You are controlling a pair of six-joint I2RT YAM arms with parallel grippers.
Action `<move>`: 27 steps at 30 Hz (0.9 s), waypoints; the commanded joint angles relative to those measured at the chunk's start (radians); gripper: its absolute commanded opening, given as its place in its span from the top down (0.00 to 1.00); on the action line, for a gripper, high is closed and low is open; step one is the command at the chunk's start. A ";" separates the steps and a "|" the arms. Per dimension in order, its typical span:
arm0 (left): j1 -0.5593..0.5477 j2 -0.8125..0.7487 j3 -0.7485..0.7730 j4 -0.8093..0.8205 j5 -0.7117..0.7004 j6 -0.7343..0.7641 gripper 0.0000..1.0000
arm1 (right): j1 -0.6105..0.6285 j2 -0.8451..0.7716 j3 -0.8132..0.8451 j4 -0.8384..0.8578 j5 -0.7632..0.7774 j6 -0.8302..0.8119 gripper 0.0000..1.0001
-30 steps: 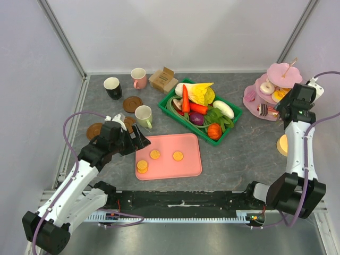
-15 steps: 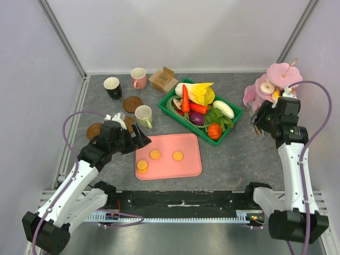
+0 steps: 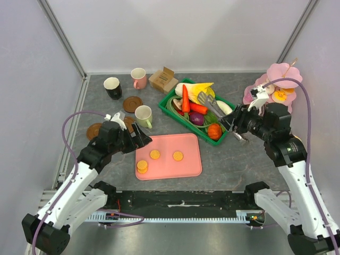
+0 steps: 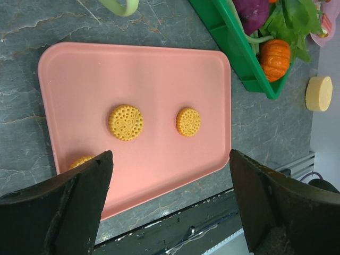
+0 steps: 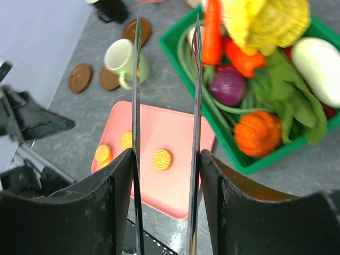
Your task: Serve the afternoon tea
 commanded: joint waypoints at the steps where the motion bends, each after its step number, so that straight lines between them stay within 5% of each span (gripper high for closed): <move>1: -0.003 -0.027 0.003 0.019 -0.007 0.000 0.04 | 0.148 -0.009 0.010 0.128 -0.032 -0.075 0.42; 8: -0.003 -0.068 0.039 -0.070 -0.070 -0.003 0.04 | 0.709 0.179 0.035 0.096 0.431 -0.211 0.42; 12: -0.001 -0.096 0.060 -0.124 -0.113 0.003 0.04 | 0.930 0.328 0.069 -0.010 0.762 -0.228 0.41; 27: -0.001 -0.113 0.034 -0.129 -0.114 0.012 0.04 | 1.101 0.429 0.044 -0.260 0.783 -0.055 0.41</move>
